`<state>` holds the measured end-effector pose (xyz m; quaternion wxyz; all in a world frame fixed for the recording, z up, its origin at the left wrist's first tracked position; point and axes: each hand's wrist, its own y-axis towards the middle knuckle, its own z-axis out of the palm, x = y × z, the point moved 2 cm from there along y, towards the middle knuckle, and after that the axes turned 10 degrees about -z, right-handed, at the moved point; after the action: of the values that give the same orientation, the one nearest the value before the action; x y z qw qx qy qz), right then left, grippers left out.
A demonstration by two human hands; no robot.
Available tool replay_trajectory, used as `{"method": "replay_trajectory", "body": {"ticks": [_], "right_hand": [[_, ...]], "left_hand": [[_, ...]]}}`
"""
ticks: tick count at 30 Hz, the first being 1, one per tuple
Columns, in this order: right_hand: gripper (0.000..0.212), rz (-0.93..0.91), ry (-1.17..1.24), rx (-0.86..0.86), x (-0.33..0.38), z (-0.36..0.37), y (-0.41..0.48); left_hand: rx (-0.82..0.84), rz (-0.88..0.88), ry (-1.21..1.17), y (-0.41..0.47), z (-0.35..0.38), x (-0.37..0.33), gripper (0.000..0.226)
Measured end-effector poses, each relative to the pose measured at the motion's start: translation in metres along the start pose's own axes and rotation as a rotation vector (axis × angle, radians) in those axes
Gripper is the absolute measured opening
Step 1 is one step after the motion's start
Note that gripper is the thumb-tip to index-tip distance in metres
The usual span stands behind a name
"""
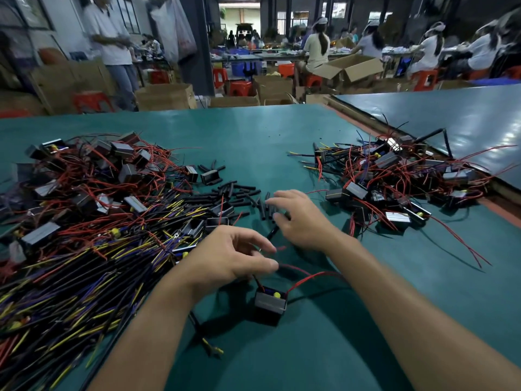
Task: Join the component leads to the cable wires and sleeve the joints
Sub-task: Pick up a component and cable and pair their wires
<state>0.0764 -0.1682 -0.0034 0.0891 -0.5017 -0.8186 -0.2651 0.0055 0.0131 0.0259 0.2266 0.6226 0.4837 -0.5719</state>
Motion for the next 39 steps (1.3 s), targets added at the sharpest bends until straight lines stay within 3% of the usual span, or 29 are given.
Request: {"method": "replay_trajectory", "body": {"ticks": [5, 10, 14, 23, 29, 32, 35, 39], "right_hand": [[0.038, 0.088, -0.075, 0.174, -0.004, 0.017, 0.005], [0.015, 0.081, -0.031, 0.108, -0.009, 0.011, 0.002], [0.029, 0.042, -0.101, 0.154, -0.003, 0.013, 0.003], [0.023, 0.047, -0.056, -0.004, 0.003, 0.003, 0.002], [0.037, 0.010, -0.166, 0.225, 0.001, 0.017, 0.004], [0.042, 0.008, -0.205, 0.254, 0.002, 0.020, 0.006], [0.035, -0.004, -0.188, 0.215, 0.004, 0.016, 0.005], [0.017, 0.044, -0.101, -0.041, 0.006, 0.005, 0.001]], "left_hand": [[0.240, -0.053, -0.071, -0.007, -0.007, -0.005, 0.037], [0.287, -0.075, -0.018, -0.008, -0.009, -0.002, 0.039], [0.356, -0.048, 0.065, -0.013, -0.013, -0.002, 0.043], [0.240, -0.028, 0.177, -0.012, -0.008, -0.003, 0.033], [0.214, -0.044, 0.153, -0.009, 0.000, 0.000, 0.025], [0.199, -0.047, 0.155, -0.008, 0.001, 0.001, 0.026], [0.232, -0.054, 0.153, -0.009, -0.002, 0.001, 0.032], [0.340, 0.003, 0.303, -0.017, -0.013, -0.003, 0.049]]}}
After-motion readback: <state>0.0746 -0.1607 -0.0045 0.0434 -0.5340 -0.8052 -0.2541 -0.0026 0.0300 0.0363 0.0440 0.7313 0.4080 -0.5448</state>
